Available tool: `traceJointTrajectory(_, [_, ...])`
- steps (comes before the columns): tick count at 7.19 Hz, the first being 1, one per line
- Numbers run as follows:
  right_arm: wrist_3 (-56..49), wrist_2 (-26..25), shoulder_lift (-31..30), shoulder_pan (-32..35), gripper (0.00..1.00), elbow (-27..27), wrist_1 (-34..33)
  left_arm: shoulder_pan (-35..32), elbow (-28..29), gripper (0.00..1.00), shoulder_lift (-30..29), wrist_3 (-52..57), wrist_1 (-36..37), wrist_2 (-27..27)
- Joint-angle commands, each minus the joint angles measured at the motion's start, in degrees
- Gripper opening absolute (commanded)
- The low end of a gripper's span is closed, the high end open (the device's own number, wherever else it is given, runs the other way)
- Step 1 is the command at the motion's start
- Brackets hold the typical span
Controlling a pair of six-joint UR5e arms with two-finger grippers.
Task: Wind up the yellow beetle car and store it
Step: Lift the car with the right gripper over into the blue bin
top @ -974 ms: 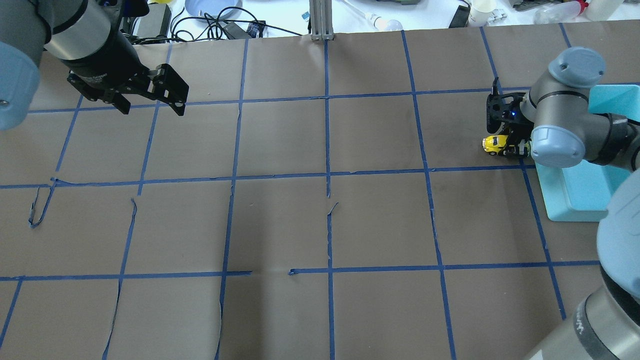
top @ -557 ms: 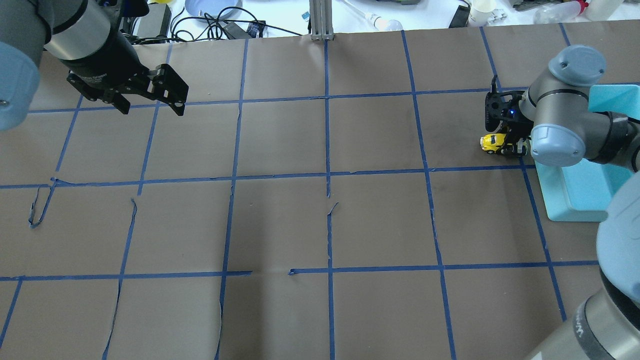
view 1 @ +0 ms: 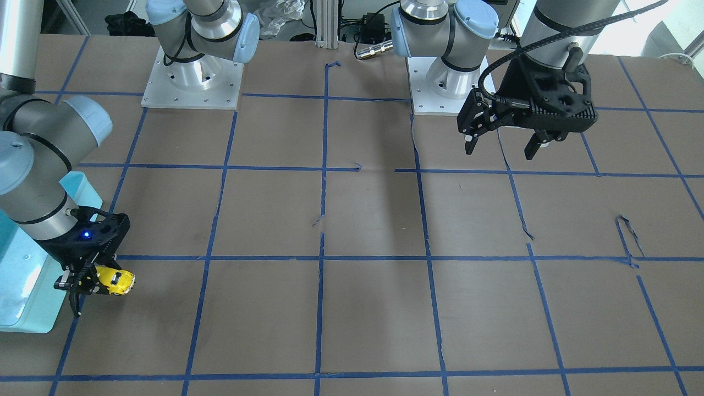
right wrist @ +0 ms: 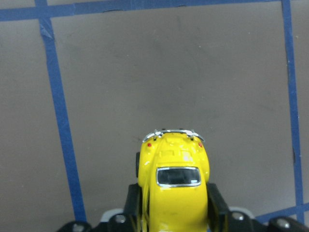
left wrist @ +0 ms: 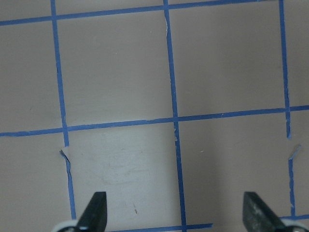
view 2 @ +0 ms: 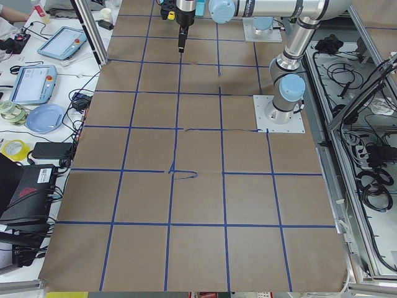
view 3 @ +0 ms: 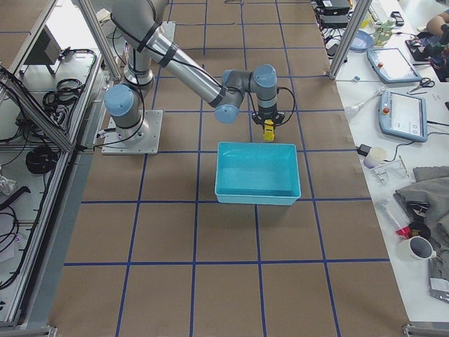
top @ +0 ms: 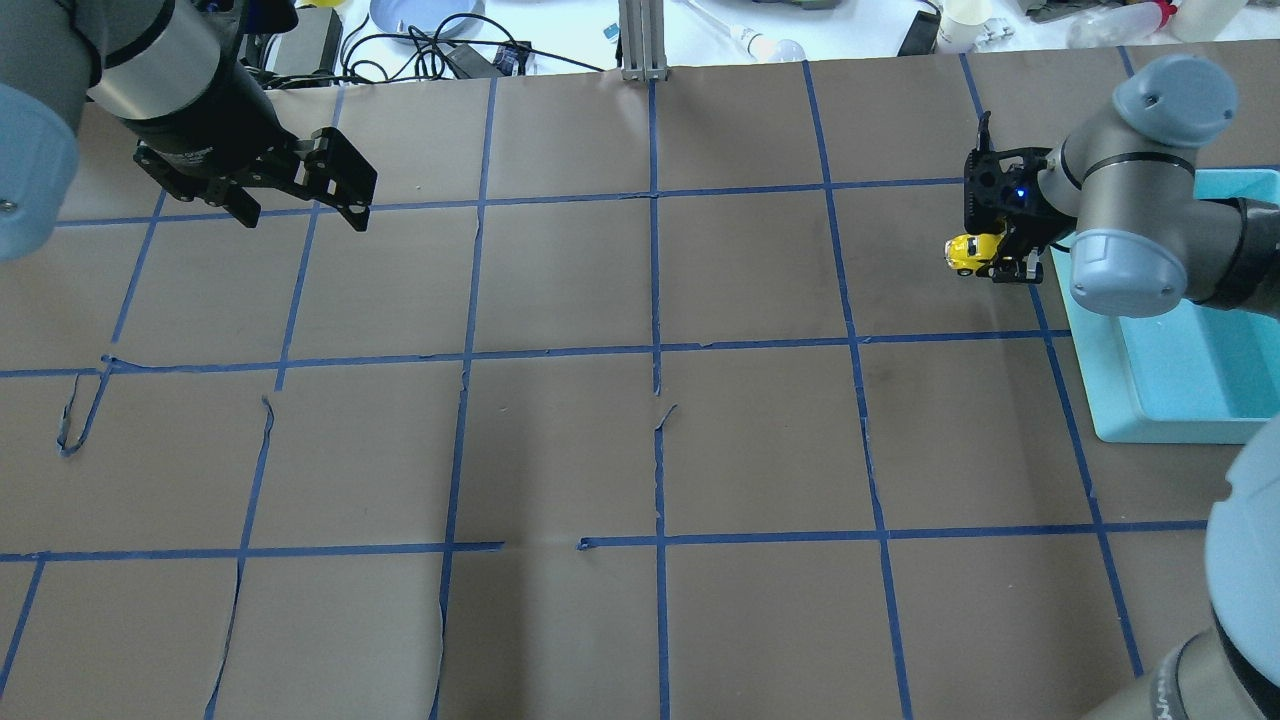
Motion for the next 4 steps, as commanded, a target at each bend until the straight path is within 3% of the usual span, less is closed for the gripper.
traceJointTrajectory(1, [0.0, -0.6, -3.0, 0.2, 0.0, -5.5, 10.7, 0.0, 0.0, 1.0, 0.0, 0.1, 0.1, 0.0])
traceJointTrajectory(4, [-0.9, -6.5, -2.9, -2.7, 0.0, -9.0, 13.7, 0.1, 0.1, 1.0, -0.1, 0.3, 0.2, 0.0])
